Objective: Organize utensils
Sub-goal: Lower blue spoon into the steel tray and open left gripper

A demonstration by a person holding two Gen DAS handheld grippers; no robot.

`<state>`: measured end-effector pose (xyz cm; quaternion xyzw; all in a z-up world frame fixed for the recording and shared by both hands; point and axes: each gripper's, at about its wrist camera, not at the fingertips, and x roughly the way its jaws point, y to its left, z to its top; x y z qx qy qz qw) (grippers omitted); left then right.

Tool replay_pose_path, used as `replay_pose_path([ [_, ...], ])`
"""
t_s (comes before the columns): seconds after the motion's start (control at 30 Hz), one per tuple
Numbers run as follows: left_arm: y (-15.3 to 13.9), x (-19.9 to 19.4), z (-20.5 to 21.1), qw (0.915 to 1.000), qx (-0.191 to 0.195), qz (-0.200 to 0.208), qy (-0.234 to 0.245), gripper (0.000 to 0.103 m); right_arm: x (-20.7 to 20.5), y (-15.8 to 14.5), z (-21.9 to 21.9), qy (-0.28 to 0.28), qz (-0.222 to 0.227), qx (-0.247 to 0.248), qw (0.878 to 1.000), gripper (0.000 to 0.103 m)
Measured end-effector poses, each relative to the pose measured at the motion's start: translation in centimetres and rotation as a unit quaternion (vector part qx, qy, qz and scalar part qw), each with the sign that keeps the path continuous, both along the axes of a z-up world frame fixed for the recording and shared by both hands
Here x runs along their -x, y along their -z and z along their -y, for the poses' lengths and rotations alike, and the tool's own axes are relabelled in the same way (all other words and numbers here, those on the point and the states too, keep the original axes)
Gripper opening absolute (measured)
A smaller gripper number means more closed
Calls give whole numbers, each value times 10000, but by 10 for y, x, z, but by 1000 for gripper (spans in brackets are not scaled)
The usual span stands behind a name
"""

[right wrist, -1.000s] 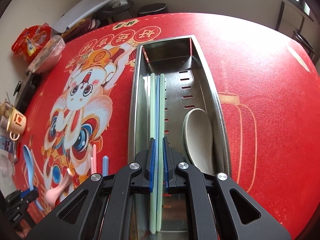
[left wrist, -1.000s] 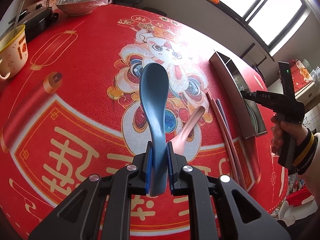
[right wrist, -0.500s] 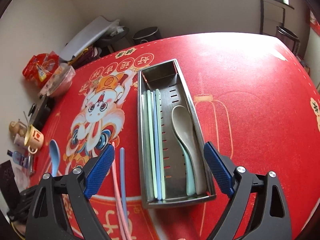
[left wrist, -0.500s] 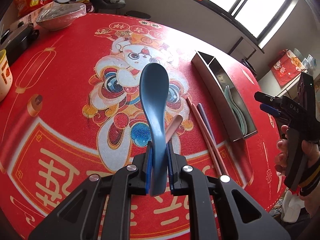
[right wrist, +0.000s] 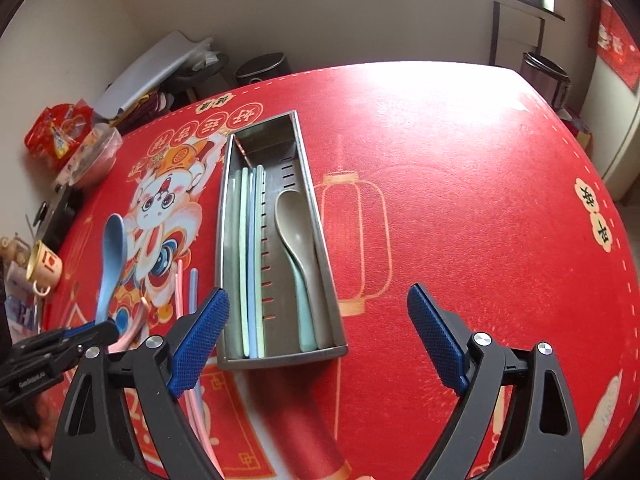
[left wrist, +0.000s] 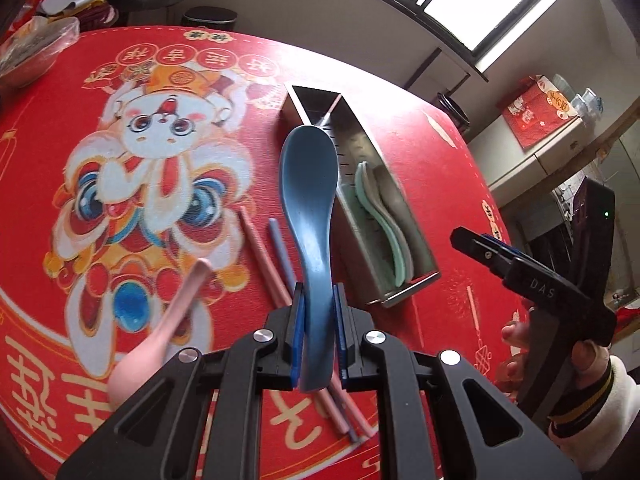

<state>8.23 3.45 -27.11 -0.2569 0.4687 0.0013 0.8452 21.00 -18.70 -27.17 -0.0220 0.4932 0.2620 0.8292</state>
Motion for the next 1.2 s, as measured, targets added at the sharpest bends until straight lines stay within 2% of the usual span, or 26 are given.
replay_pose_path([
  [0.23,6,-62,41,9989,268,-352,148,13,-17,-2,26,32,-5,-22,10000,87],
  [0.5,27,-110,69,9951,215,-960,52,13,-42,-3,58,151,-10,-68,9999,87],
  [0.67,37,-124,70,9917,231,-1263,-77,13,-54,-1,67,220,-68,-120,9997,87],
  [0.97,41,-136,72,9871,114,-1565,-305,13,-62,2,67,190,-135,-235,9995,87],
  [1.2,41,-151,80,9872,198,-1564,-230,13,-64,2,68,195,-171,-284,9993,87],
])
